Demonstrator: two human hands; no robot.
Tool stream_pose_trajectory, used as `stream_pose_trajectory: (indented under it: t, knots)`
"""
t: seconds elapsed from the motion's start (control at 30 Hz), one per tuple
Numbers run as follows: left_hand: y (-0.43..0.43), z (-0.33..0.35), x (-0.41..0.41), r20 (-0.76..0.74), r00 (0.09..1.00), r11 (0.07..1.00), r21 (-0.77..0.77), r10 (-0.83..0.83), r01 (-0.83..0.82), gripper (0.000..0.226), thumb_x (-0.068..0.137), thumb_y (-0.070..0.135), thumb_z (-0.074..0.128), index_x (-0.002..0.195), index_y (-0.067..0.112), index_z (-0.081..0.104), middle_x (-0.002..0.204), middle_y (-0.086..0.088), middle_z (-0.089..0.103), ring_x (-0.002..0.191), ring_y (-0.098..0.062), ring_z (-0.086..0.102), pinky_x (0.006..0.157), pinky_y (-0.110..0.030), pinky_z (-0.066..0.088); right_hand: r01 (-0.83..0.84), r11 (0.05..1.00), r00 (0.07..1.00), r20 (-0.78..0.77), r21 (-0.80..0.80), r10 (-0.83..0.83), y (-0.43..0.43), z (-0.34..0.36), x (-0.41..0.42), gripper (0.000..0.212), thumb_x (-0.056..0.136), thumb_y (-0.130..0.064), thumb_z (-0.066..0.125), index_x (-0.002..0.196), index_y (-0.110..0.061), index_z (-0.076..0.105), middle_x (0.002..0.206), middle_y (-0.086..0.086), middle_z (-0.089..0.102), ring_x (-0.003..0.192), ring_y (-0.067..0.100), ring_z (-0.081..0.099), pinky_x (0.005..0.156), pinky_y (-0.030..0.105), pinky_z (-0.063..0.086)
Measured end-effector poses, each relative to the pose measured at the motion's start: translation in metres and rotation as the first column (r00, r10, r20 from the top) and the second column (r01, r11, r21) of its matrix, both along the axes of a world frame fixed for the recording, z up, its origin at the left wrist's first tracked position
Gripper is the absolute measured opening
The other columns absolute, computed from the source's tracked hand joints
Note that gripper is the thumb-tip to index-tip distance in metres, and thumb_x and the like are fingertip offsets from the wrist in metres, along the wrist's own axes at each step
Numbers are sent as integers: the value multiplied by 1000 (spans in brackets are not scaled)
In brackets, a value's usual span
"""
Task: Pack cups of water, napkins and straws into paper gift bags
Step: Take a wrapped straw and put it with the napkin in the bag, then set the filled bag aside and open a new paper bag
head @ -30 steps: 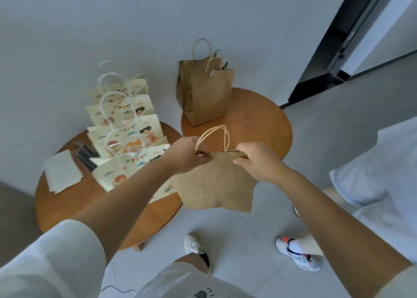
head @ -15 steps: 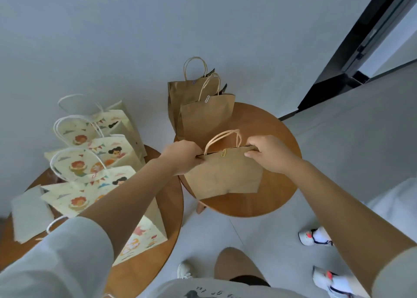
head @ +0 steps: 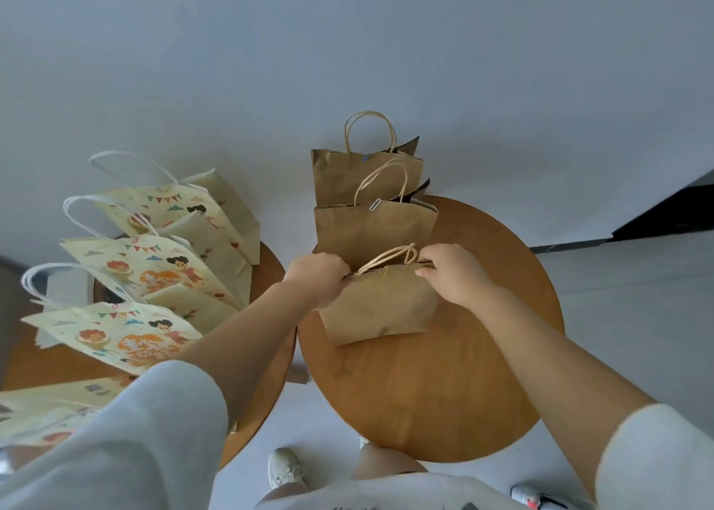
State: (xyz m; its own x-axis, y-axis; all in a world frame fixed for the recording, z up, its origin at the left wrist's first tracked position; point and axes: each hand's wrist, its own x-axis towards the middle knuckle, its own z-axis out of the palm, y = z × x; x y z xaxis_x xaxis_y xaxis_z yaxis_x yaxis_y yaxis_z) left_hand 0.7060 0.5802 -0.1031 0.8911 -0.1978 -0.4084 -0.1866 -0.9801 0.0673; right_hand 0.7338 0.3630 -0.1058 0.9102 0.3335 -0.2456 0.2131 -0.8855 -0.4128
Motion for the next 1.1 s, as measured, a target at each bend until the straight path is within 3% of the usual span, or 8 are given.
stream_pose_trajectory:
  t: [0.1,0.2,0.33,0.47,0.63,0.77,0.9,1.1]
  knots:
    - [-6,-11,1,33,994,994,-28,107,-106,36,103,32,30,114,19,61,111,0,58,102,-20,55,71,-28,40,0,1000,999,53,12,-1,0,-12,11,12,94,-18,53,89,-11,62,76,-6,46,81,16,42,61,29,30]
    - [-12,-19,-7,30,985,985,-34,169,-168,35,102,32,32,114,19,62,110,-1,58,102,-22,54,75,-31,45,-8,1000,999,47,-6,8,-1,-21,12,17,94,-18,52,97,-8,65,81,1,53,86,21,49,59,28,29]
    - [-16,-22,-17,86,973,976,-61,215,-211,33,102,32,34,114,20,62,109,-1,59,101,-22,54,77,-32,46,-24,996,996,83,-83,31,-4,-29,1,22,96,-22,49,101,-7,64,96,7,62,99,24,51,67,30,37]
    - [-14,-12,-32,136,943,951,-108,302,-289,28,101,23,36,112,15,60,108,-3,59,101,-21,51,71,-30,42,6,999,961,277,-52,9,-2,-23,-23,25,94,-19,54,110,-2,63,106,10,64,104,28,51,82,34,43]
    - [-6,13,-78,120,871,854,-300,476,-426,44,97,21,43,140,16,40,140,-5,44,131,-25,35,102,-38,36,78,997,935,344,26,-82,9,-9,-70,29,92,-10,56,117,3,60,115,16,63,111,32,53,96,36,42]
    - [7,35,-141,145,875,855,-338,462,-395,55,94,21,48,146,16,31,148,-5,35,137,-25,27,109,-38,30,91,994,948,301,53,-103,27,8,-124,29,95,-12,49,117,4,58,119,16,60,117,30,49,96,34,39]
    - [27,47,-212,147,864,848,-328,482,-417,55,95,23,49,146,18,30,147,-5,35,136,-26,30,107,-40,32,11,995,959,281,101,-39,66,29,-189,31,96,-14,47,121,2,56,122,14,58,117,28,48,95,34,39]
    - [97,64,-334,186,778,785,-323,600,-528,52,94,27,51,143,16,36,143,-5,39,131,-27,35,104,-39,37,-283,951,932,270,125,242,171,65,-300,35,96,-18,45,127,-3,51,128,12,54,120,28,46,97,37,40]
